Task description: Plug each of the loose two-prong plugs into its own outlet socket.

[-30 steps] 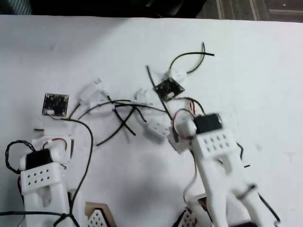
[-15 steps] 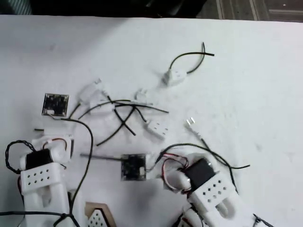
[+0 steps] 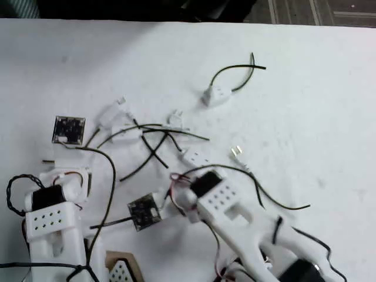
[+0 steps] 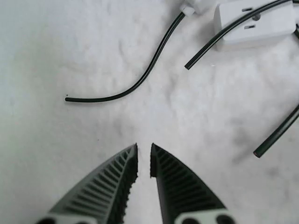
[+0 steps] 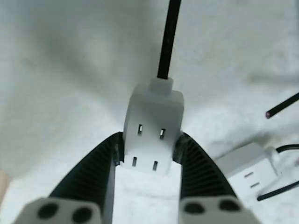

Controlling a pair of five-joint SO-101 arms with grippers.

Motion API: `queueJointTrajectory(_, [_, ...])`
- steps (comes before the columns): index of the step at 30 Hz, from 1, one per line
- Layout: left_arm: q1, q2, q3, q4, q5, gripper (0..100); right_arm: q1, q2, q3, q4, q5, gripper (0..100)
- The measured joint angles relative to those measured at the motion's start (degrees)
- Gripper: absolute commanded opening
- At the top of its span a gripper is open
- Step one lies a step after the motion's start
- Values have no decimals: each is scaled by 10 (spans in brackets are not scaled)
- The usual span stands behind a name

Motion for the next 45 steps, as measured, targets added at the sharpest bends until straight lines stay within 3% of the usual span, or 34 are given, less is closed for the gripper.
queueJointTrajectory(6, [0,0,0,0,0,68,-11,130,-118,-5,70,17])
queueJointTrajectory(17, [0,0,0,0,0,70,-23,266,-205,-90,81,28])
queueJointTrajectory(23, [0,0,0,0,0,70,-23,286,-239,-89,66,313])
queueJointTrajectory(25, [0,0,0,0,0,71,-23,286,-252,-89,34,348])
queueJointTrajectory(30, [0,0,0,0,0,71,-23,286,-294,-54,1,272])
queueJointTrajectory(38, [0,0,0,0,0,71,-22,286,-346,67,-16,10])
queueJointTrajectory(45, [-1,0,0,0,1,69,-13,282,-347,84,-195,17])
